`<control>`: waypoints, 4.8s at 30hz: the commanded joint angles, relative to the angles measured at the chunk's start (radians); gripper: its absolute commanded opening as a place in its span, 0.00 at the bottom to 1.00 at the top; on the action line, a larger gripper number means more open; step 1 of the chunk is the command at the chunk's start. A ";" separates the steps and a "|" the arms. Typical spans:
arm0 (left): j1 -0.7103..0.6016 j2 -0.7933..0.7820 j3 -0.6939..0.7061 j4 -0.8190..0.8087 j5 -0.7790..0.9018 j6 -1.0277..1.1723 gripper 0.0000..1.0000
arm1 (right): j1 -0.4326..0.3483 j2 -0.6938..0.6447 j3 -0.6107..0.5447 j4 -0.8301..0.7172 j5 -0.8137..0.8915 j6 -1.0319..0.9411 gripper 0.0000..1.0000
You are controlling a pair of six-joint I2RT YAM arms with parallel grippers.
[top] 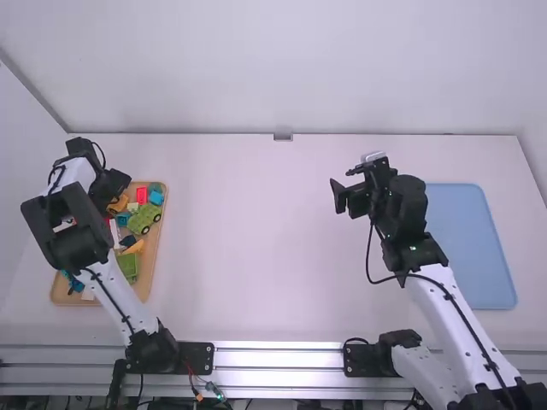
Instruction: Assemble lego blocks to make yellow taxi
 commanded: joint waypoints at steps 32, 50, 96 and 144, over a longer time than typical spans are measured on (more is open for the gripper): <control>-0.010 0.024 -0.067 0.076 -0.085 0.005 0.78 | 0.007 0.001 0.036 -0.015 -0.002 0.000 0.98; -0.016 0.024 -0.122 0.175 -0.083 0.046 0.66 | 0.008 0.001 0.036 -0.015 -0.002 0.000 0.99; -0.833 -0.570 -0.457 -0.109 0.300 1.139 0.09 | 0.008 0.000 0.036 -0.002 -0.006 0.105 0.99; -1.019 -0.339 -0.631 0.296 0.418 1.683 0.16 | -0.005 -0.106 0.036 -0.148 -0.006 0.108 0.99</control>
